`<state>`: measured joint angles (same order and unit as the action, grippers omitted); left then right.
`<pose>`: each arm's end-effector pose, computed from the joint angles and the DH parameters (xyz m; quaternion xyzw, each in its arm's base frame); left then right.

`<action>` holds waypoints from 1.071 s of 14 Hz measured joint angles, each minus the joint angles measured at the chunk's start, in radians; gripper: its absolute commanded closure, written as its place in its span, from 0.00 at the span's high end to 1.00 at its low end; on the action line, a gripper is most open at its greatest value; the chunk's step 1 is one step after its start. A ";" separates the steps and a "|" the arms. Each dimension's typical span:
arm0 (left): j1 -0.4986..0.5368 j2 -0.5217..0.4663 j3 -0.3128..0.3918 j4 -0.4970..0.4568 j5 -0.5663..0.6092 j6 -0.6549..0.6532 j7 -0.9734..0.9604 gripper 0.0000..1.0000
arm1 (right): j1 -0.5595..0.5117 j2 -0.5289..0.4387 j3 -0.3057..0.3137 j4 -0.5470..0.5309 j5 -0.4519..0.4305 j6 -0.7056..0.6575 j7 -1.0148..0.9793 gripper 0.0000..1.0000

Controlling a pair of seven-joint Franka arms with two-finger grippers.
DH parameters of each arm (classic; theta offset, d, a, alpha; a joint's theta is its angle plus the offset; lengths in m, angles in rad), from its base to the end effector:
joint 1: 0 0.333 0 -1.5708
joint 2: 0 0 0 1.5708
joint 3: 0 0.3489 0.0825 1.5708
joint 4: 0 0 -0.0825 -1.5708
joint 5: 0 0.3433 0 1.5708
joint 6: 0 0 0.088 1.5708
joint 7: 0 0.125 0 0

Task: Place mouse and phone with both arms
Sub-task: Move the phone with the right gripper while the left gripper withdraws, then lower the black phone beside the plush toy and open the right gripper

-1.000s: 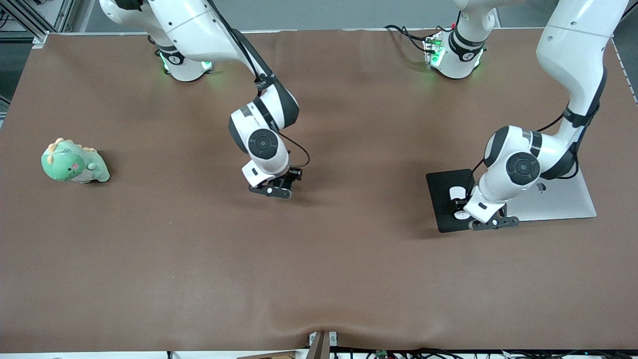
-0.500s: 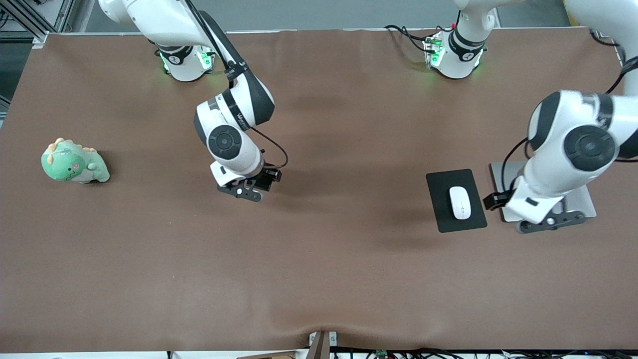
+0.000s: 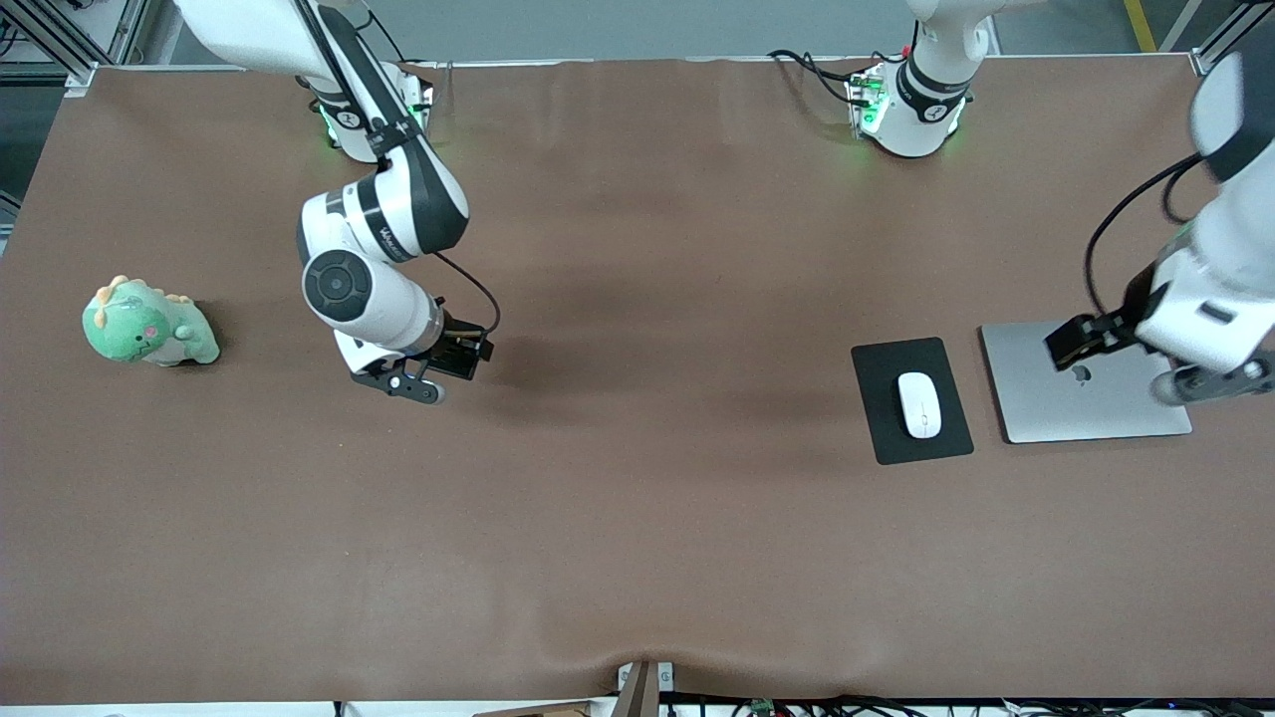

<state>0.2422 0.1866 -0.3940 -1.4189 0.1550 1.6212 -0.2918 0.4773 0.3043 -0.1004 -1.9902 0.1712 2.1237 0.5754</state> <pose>0.5773 -0.0455 0.6150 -0.9965 -0.0707 -0.0236 0.0376 0.5170 0.2186 0.3387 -0.9840 0.1481 0.0989 0.0093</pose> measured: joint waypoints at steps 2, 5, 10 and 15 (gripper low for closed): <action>0.037 -0.034 0.001 0.016 -0.036 -0.024 0.061 1.00 | -0.044 -0.021 0.000 -0.041 0.000 0.004 -0.070 0.00; 0.023 -0.077 0.028 0.018 -0.040 -0.058 0.139 1.00 | -0.112 -0.061 -0.002 -0.128 0.000 0.070 -0.170 0.00; -0.179 -0.125 0.258 0.010 -0.042 -0.150 0.234 1.00 | -0.182 -0.097 -0.002 -0.239 -0.002 0.156 -0.267 0.00; -0.307 -0.198 0.401 -0.057 -0.076 -0.161 0.234 1.00 | -0.277 -0.100 -0.003 -0.305 -0.002 0.233 -0.414 0.00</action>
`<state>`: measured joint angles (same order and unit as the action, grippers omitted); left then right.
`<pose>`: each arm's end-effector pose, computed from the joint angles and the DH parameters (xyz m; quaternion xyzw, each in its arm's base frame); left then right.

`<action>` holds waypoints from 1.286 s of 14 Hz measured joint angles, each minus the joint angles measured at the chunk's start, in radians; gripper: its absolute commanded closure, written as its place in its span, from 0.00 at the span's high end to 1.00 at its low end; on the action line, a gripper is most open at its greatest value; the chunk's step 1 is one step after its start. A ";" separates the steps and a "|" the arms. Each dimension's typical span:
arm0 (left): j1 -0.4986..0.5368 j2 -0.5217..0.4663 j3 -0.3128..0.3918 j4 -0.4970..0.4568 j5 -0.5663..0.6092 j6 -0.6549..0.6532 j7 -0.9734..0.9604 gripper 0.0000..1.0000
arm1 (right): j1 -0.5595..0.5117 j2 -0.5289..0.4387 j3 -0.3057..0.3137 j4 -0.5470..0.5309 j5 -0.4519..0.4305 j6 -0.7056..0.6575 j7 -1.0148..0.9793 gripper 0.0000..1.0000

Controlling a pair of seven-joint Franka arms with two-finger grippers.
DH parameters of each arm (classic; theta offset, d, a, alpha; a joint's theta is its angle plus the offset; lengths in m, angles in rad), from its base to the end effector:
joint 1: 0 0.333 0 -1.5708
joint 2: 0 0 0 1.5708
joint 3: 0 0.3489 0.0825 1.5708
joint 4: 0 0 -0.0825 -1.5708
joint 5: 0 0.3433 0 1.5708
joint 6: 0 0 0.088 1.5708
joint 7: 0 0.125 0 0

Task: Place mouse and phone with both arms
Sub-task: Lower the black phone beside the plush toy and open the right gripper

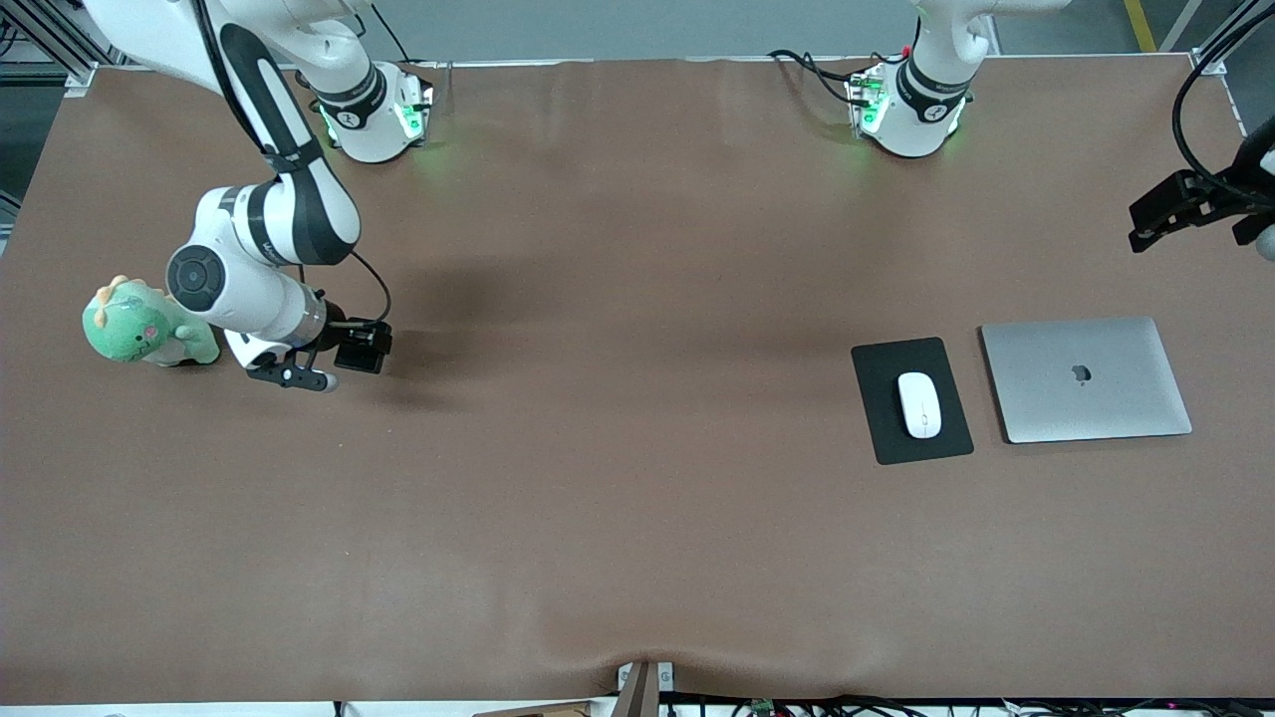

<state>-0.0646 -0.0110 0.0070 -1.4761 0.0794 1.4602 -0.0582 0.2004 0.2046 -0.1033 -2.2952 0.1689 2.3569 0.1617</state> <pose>0.4985 -0.0181 0.6760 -0.9992 -0.0046 0.0002 0.0395 0.4901 0.0524 0.2967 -0.9920 0.0955 0.0752 0.0353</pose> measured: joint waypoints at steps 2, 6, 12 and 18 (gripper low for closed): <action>0.000 -0.004 0.002 -0.010 -0.003 0.000 0.000 1.00 | -0.032 0.000 0.000 -0.039 0.000 0.053 -0.061 0.00; -0.001 -0.004 0.002 -0.022 -0.004 0.000 0.000 1.00 | -0.108 0.000 -0.001 -0.070 -0.035 0.084 -0.146 0.00; -0.004 0.002 0.002 -0.025 -0.028 0.000 0.000 1.00 | -0.222 0.006 -0.002 -0.089 -0.093 0.137 -0.258 0.00; -0.004 0.002 0.004 -0.025 -0.028 0.000 0.000 1.00 | -0.327 0.123 -0.002 -0.106 -0.094 0.322 -0.409 0.00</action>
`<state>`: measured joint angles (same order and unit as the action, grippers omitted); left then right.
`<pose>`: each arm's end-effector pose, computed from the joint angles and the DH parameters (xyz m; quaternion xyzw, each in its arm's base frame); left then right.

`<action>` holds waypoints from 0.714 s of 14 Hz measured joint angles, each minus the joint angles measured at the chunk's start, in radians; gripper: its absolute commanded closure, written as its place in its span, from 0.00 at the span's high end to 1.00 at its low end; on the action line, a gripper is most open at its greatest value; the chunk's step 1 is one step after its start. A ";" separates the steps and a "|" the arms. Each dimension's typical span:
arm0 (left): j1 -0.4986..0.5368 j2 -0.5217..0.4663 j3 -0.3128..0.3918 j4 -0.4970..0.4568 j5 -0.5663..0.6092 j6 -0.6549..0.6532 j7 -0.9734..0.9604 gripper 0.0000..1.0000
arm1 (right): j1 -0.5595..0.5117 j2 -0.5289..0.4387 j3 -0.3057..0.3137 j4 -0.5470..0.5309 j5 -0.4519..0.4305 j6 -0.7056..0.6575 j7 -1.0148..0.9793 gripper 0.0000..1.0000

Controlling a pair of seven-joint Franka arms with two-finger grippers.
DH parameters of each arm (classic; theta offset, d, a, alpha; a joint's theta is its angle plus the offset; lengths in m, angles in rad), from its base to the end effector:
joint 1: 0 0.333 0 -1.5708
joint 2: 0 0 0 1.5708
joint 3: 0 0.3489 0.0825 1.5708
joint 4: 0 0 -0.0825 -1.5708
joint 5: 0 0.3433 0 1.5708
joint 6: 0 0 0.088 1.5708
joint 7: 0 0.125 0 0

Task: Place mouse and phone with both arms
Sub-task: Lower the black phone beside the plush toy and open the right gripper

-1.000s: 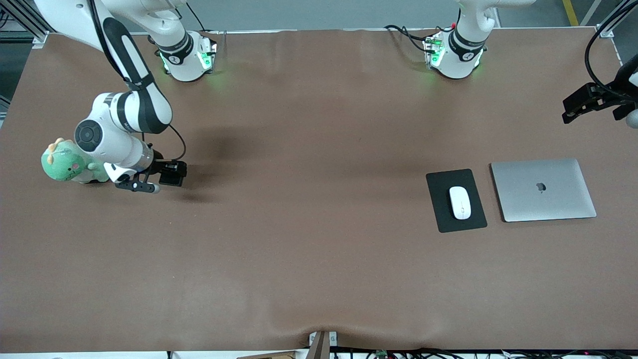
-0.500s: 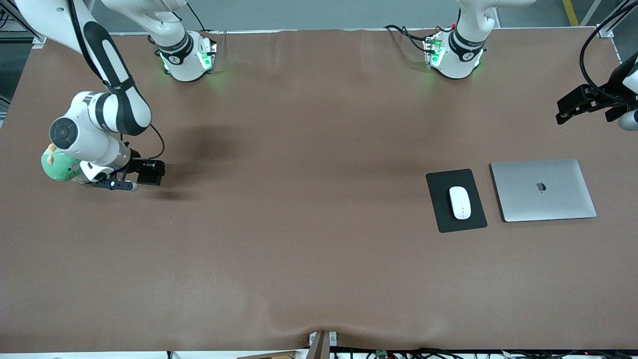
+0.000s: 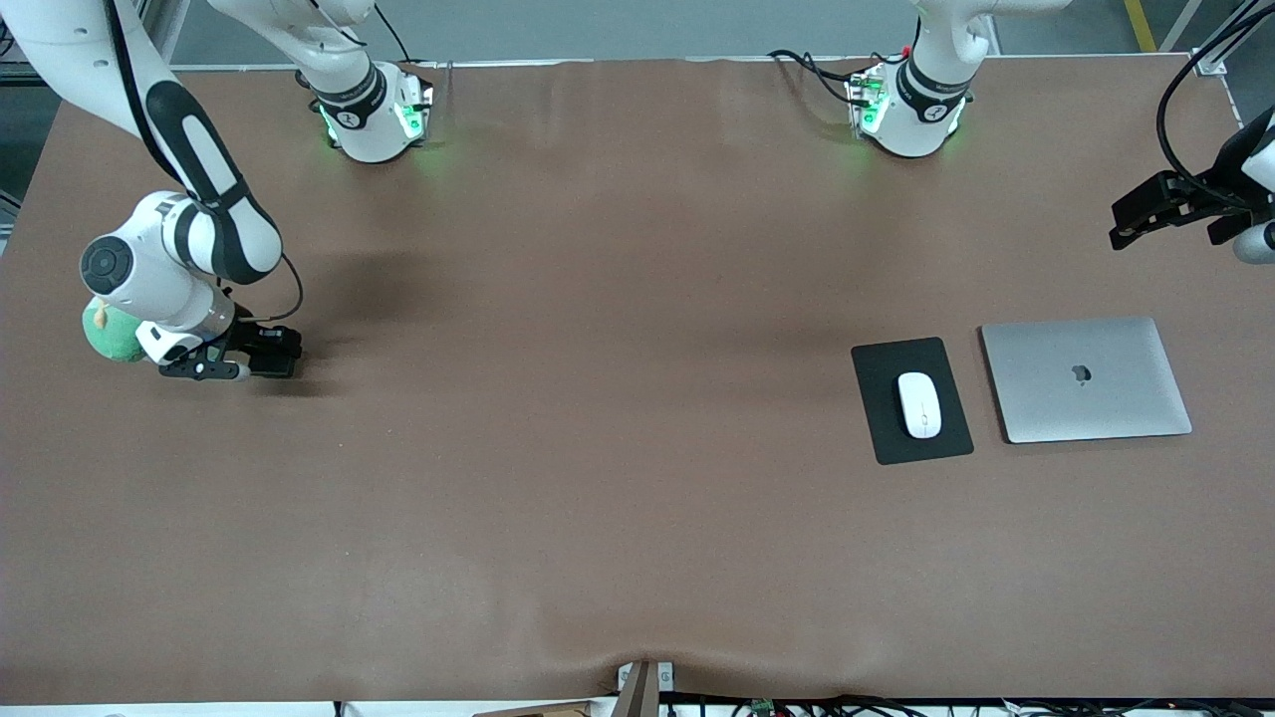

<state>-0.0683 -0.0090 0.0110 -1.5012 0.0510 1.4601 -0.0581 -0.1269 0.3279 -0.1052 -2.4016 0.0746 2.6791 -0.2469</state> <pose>0.4986 -0.0217 0.6642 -0.9995 -0.0028 0.0146 0.0262 0.4717 -0.1142 0.2269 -0.9994 0.0240 0.0234 0.0045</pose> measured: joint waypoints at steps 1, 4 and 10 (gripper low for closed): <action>0.000 0.000 0.001 0.000 0.000 0.000 0.000 1.00 | -0.001 0.013 0.000 0.000 0.000 0.009 -0.001 0.00; 0.000 0.000 0.001 0.000 0.000 0.000 0.000 1.00 | -0.001 0.022 0.004 0.001 0.000 0.012 -0.001 0.79; 0.000 -0.001 0.001 0.000 0.000 0.000 0.000 1.00 | -0.001 0.022 0.003 0.004 0.000 0.011 -0.001 1.00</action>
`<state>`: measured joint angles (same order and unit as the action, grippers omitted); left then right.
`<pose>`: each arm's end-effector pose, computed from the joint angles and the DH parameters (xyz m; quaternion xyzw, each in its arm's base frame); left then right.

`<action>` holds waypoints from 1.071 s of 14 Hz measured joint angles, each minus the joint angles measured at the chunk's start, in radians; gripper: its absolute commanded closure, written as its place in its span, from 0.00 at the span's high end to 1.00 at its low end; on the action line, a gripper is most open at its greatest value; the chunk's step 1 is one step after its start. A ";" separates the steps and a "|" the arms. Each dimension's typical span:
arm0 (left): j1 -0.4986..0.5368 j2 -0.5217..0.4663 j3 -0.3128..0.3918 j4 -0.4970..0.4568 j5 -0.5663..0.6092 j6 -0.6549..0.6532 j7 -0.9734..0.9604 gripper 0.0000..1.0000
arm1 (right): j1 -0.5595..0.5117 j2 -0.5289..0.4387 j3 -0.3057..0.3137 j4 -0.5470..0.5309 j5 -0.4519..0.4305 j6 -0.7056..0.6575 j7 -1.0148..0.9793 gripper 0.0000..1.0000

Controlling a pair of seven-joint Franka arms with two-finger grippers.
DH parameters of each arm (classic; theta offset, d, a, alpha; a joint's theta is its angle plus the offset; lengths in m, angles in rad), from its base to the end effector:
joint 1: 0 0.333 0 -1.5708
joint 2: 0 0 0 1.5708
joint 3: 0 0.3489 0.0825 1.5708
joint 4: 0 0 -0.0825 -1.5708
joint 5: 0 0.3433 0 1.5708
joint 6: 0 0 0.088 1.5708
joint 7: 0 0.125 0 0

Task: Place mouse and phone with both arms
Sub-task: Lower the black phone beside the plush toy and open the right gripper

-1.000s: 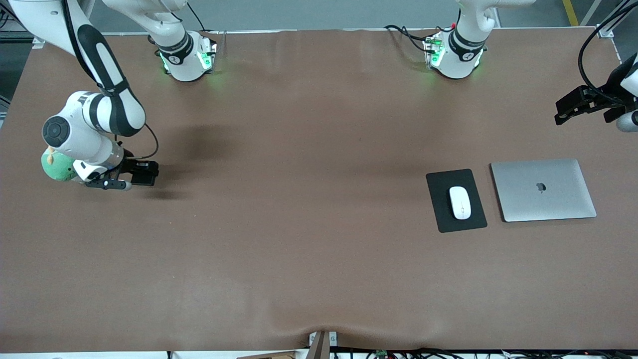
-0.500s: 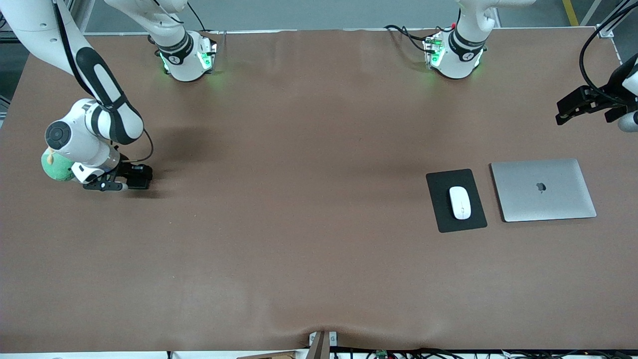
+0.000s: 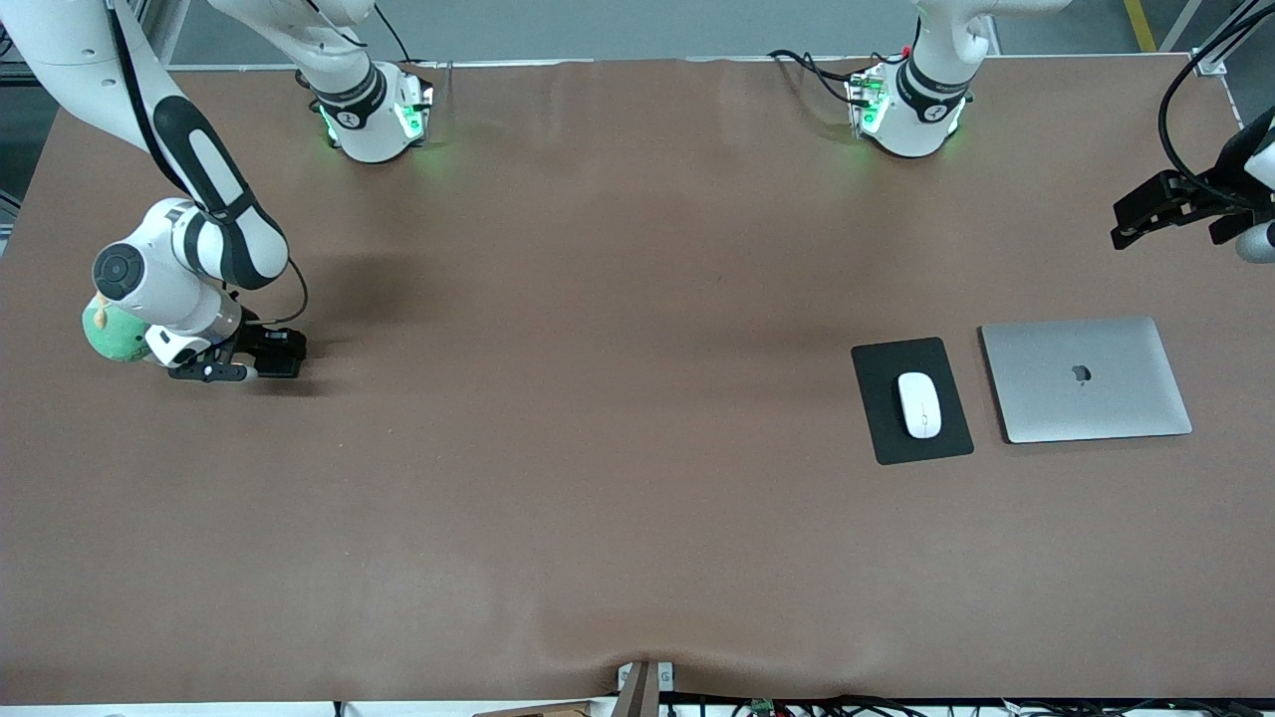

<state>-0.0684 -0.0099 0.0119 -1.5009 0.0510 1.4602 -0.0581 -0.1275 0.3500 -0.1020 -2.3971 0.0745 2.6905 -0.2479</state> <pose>0.4984 -0.0213 0.6648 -0.9996 -0.0032 0.0139 0.0262 0.4728 -0.1134 0.2184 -0.9994 0.0222 0.0266 0.0042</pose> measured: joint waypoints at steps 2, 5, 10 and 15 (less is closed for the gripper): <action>-0.002 0.000 0.000 0.000 0.000 0.000 0.000 1.00 | 0.000 0.000 0.000 0.008 0.000 0.000 0.000 1.00; -0.007 0.000 -0.001 0.000 0.000 0.000 0.000 1.00 | 0.000 -0.002 0.000 0.036 0.000 -0.054 0.000 1.00; -0.004 -0.001 0.004 0.002 0.000 0.000 0.000 1.00 | 0.000 -0.014 0.000 0.196 0.000 -0.370 0.000 1.00; 0.000 -0.013 0.009 0.006 0.000 -0.008 0.000 1.00 | 0.000 -0.036 -0.001 0.343 0.000 -0.608 0.000 1.00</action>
<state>-0.0685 -0.0233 0.0209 -1.4954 0.0510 1.4525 -0.0578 -0.1275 0.3144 -0.1025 -2.0536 0.0745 2.0824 -0.2480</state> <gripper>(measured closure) 0.000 0.000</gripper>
